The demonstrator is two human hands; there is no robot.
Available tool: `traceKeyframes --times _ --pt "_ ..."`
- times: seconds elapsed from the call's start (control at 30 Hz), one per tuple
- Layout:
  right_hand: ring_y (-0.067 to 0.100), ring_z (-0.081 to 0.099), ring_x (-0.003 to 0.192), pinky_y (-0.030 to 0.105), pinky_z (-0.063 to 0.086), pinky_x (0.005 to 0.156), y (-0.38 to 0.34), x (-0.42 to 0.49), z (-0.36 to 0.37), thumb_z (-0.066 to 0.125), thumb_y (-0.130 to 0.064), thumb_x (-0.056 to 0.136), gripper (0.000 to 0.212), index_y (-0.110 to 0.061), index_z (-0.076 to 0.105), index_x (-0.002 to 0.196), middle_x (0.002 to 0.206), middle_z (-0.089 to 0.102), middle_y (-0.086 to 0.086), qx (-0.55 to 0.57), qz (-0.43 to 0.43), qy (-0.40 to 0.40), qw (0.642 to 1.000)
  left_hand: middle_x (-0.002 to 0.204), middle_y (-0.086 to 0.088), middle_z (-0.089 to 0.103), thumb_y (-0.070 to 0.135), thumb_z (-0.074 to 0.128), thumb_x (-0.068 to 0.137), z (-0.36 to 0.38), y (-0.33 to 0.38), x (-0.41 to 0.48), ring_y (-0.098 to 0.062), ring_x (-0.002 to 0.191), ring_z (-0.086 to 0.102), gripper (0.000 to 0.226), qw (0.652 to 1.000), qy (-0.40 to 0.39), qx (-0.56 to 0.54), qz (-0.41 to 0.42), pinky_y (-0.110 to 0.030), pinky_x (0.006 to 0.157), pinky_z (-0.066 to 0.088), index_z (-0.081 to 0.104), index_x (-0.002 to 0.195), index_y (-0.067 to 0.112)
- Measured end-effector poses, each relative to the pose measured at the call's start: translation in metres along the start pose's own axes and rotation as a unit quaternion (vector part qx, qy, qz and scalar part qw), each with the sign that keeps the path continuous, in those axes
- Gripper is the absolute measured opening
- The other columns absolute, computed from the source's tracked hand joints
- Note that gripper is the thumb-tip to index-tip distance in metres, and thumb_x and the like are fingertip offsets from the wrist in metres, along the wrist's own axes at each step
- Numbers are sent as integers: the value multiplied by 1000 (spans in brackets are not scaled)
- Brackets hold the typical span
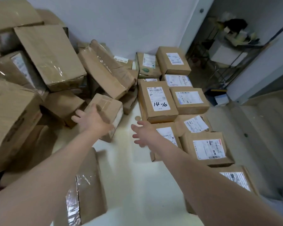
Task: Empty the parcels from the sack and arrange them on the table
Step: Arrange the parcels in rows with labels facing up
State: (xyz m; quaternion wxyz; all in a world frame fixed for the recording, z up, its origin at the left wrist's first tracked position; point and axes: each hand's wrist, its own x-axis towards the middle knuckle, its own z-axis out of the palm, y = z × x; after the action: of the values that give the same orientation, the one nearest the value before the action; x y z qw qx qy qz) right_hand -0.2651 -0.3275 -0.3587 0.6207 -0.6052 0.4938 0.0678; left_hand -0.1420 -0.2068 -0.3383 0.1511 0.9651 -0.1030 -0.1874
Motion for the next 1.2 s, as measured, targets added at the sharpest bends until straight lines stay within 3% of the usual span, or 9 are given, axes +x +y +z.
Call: traceKeyframes --times 0.07,0.13,0.2,0.33,0.4,0.53,0.7,0.97,1.2 --pt "23 61 103 36 51 84 -11 13 -5 56 -45 91 61 -26 32 144 126 56 -1 -73 -67 26 995 132 -17 47 36 79 73 -9 6 -7 -35 115 47 82 976 -97 -182 -65 -42 91 48 35 141 26" --pt "25 51 124 43 44 103 -25 21 -7 56 -47 91 68 -22 26 148 142 46 2 -146 -148 59 976 115 -9 62 24 70 81 -16 11 -15 -28 96 60 51 869 -235 -417 -125 -44 75 59 54 128 18" --pt "25 45 131 42 39 108 -38 22 -5 58 -45 90 74 -22 20 150 147 41 4 -168 -199 49 964 103 -8 64 18 61 82 -11 9 -24 -30 88 61 32 819 -292 -469 -157 -48 77 59 65 113 15" --pt "33 54 108 32 40 83 -51 19 1 55 -34 92 74 -29 9 150 147 31 15 -378 -216 -16 900 82 -3 61 18 55 86 10 0 -29 -21 73 59 14 873 -300 -348 -163 -38 80 50 61 98 14" --pt "31 53 92 32 40 72 -56 21 2 54 -34 90 65 -27 18 144 133 40 16 -467 -164 -24 869 96 -3 65 26 62 84 10 -4 -23 -21 83 60 24 892 -311 -291 -149 -36 79 47 61 104 14" --pt "30 58 100 32 43 69 -80 39 7 54 -44 86 38 -15 51 110 118 58 12 -578 -145 -17 803 143 -8 45 32 68 85 -9 13 1 -28 116 49 66 932 -252 -242 -99 -31 85 38 42 143 16" --pt "37 50 116 41 48 89 -129 55 5 54 -48 86 52 -14 54 125 123 53 15 -442 -190 96 872 145 -12 36 35 63 86 -42 57 50 -31 130 38 77 968 -74 -238 -30 -36 106 38 24 151 21" --pt "36 30 137 46 23 113 -193 125 2 39 -74 78 84 -20 41 142 146 41 12 -417 -244 140 864 153 -15 24 35 57 88 -66 98 133 -35 142 15 67 977 129 -59 162 -43 118 18 30 147 21" --pt "34 39 134 41 29 110 -224 182 -2 30 -44 103 54 -12 37 146 145 46 15 -399 -229 96 883 156 -4 28 37 40 96 -72 133 215 -27 149 3 39 945 145 128 265 -59 116 -10 56 130 29"
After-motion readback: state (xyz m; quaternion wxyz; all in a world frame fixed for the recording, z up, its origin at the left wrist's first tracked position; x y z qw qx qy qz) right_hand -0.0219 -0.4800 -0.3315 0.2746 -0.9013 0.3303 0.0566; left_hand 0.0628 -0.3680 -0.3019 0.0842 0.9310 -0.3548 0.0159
